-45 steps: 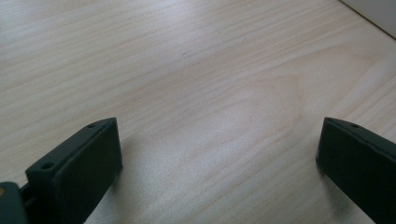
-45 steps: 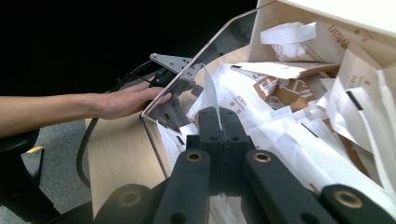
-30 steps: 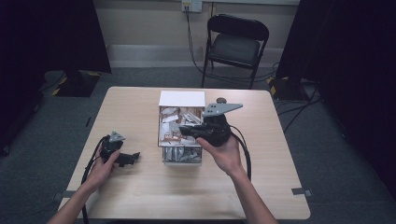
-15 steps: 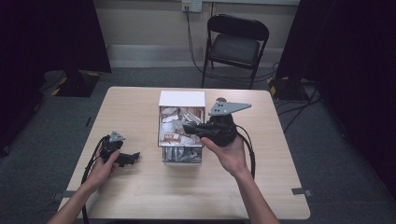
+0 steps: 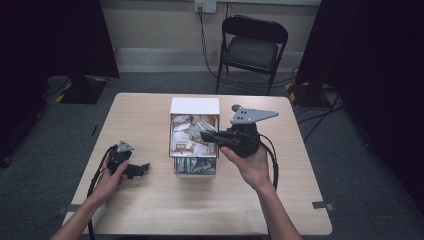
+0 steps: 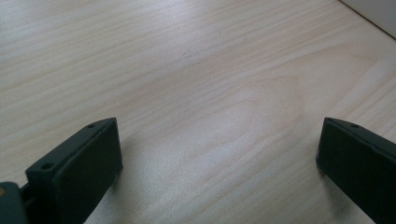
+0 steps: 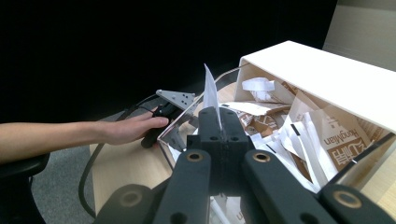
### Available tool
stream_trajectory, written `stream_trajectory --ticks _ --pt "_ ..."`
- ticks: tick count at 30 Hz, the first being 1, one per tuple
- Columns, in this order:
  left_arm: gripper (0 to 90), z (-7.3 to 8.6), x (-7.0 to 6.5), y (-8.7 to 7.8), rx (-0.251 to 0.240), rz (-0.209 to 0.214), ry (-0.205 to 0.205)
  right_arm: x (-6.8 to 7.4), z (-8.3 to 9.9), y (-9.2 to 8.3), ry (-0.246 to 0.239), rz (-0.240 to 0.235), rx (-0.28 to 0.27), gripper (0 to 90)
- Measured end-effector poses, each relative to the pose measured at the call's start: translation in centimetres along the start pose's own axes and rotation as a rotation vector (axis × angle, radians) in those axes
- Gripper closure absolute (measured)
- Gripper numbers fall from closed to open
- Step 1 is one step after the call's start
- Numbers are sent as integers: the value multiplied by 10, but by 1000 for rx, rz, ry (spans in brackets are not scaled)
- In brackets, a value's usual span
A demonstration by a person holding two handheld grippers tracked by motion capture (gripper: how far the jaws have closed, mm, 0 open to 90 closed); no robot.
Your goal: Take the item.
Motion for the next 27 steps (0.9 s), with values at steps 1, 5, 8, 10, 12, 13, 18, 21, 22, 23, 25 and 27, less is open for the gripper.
stream_trajectory --ticks 1,5,8,10,12,13,18,21,22,23,25,27 --pt "0 0 0 0 0 0 0 0 0 -1 -1 0 -4 900" --pt "0 0 0 0 2 2 1 4 -4 -7 -7 2 -20 900" --pt "0 0 0 0 0 0 0 2 -5 -12 -6 10 -32 900" --pt "0 0 0 0 0 0 0 0 -6 -17 -7 30 -38 900" --pt "0 0 0 0 0 0 -1 -1 -7 -20 -3 31 -44 900" --pt "0 0 0 0 0 -3 -1 -2 -7 -23 2 33 -49 900" --pt "0 0 0 0 -1 -4 -2 -5 -9 -31 8 46 -64 900" --pt "0 0 0 0 -1 -4 -2 -6 -11 -33 7 47 -68 900" --pt "0 0 0 0 -1 -4 -2 -5 -11 -34 8 44 -68 900" --pt "0 0 0 0 -1 -4 -2 -6 -12 -34 5 46 -64 900" --pt "0 0 0 0 -1 -4 -2 -7 -13 -35 1 44 -64 900" --pt "0 0 0 0 -1 -4 -2 -9 -14 -37 7 47 -67 900"
Point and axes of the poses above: each handheld gripper's, and its own axes: y roughly forward along the jaws, z roughly out of its underside, x roughly to its left, the point moved 8 cm from there along y, roughly forward along the jaws, and after that the axes turned 10 degrees about y, right-handed, at the moved point
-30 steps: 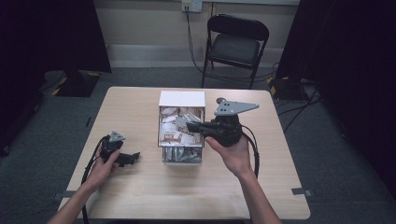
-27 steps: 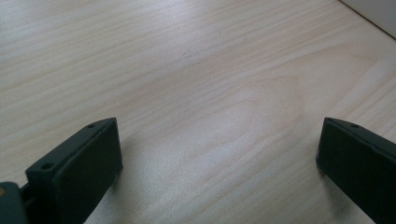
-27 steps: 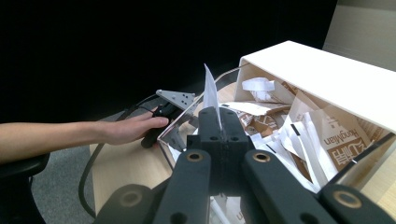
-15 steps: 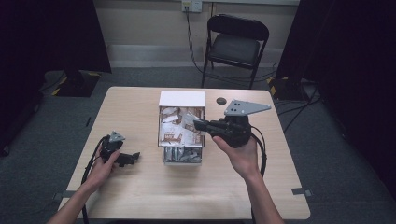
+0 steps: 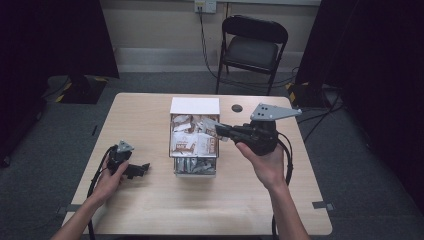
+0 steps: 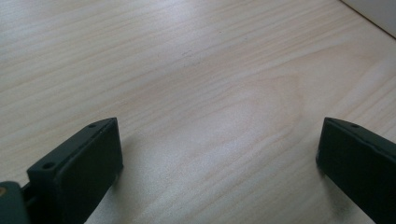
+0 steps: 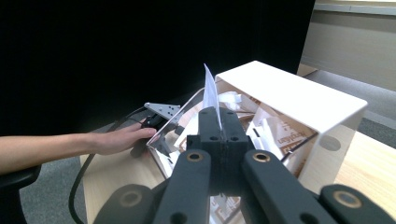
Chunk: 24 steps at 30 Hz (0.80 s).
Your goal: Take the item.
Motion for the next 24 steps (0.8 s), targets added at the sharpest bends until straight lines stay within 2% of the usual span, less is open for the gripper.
stream_trajectory --ticks 7,13,18,24 --pt "0 0 0 0 0 1 -1 -6 -5 -14 3 30 -18 900" --pt "0 0 0 0 0 1 -1 -11 0 -22 -11 66 -8 900" --pt "0 0 0 0 0 2 -1 -21 4 -33 -15 110 -8 900" --pt "0 0 0 0 0 2 0 -35 14 -43 10 155 -4 900"
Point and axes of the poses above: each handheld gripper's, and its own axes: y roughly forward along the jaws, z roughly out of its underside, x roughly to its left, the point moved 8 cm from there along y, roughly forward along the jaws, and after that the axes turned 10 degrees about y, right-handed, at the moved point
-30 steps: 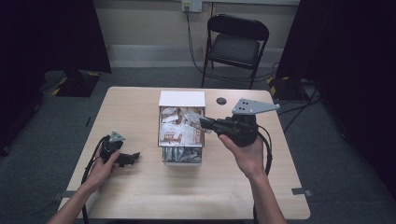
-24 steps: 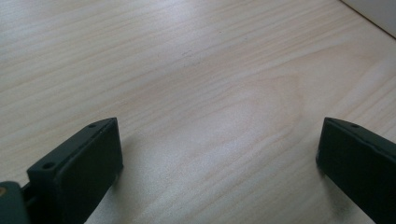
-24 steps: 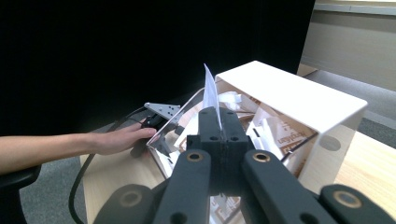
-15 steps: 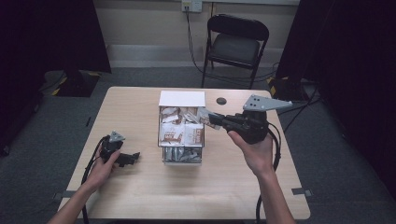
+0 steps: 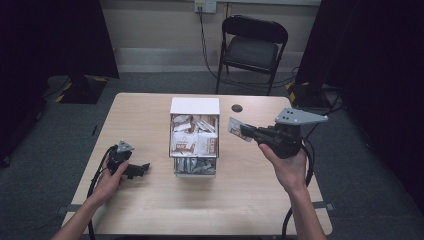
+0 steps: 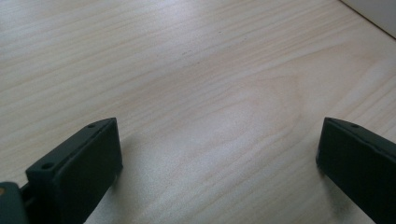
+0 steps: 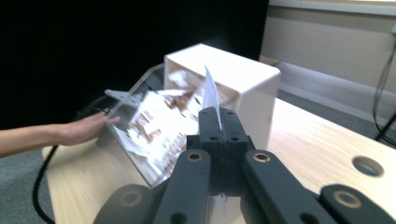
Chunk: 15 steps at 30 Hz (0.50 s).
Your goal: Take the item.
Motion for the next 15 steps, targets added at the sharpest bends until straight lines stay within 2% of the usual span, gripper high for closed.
stream_trajectory --ticks 8,15 --pt "0 0 0 0 0 0 0 -20 13 4 36 29 18 900" --pt "0 0 0 0 0 0 0 -37 31 17 73 53 67 900"
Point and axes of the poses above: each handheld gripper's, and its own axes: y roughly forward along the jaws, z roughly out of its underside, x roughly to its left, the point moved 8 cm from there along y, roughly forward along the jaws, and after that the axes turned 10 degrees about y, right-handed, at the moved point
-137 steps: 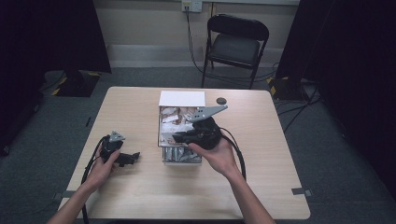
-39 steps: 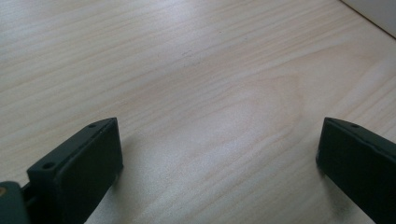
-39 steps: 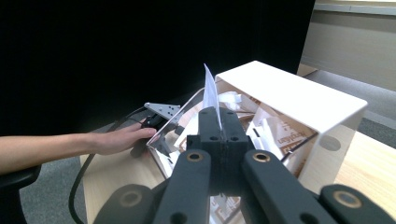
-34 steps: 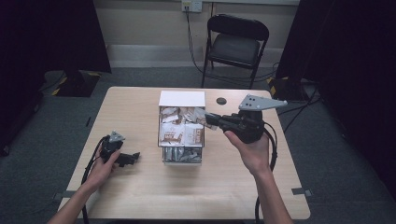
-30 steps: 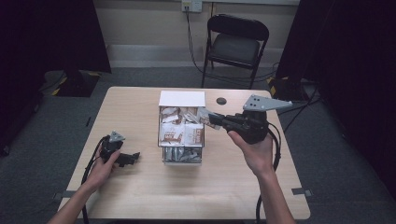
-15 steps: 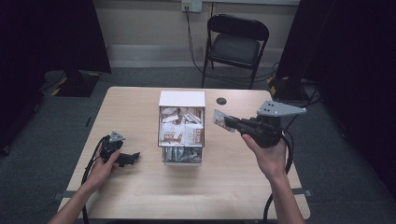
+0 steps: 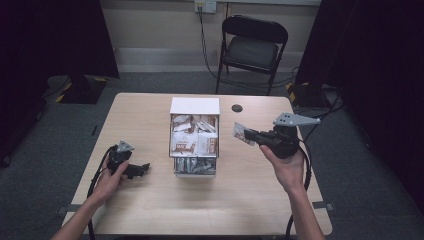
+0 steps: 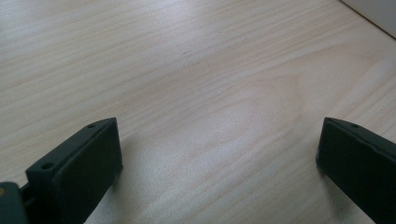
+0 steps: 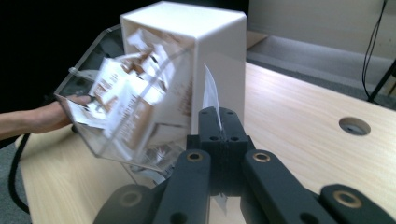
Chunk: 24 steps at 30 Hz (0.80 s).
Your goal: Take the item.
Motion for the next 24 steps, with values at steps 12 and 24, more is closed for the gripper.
stream_trajectory --ticks 12,24 --pt "0 0 0 0 -1 -3 -2 -19 22 16 26 27 57 900" --pt "0 0 -1 0 -7 -4 -10 -35 50 41 55 40 130 900"
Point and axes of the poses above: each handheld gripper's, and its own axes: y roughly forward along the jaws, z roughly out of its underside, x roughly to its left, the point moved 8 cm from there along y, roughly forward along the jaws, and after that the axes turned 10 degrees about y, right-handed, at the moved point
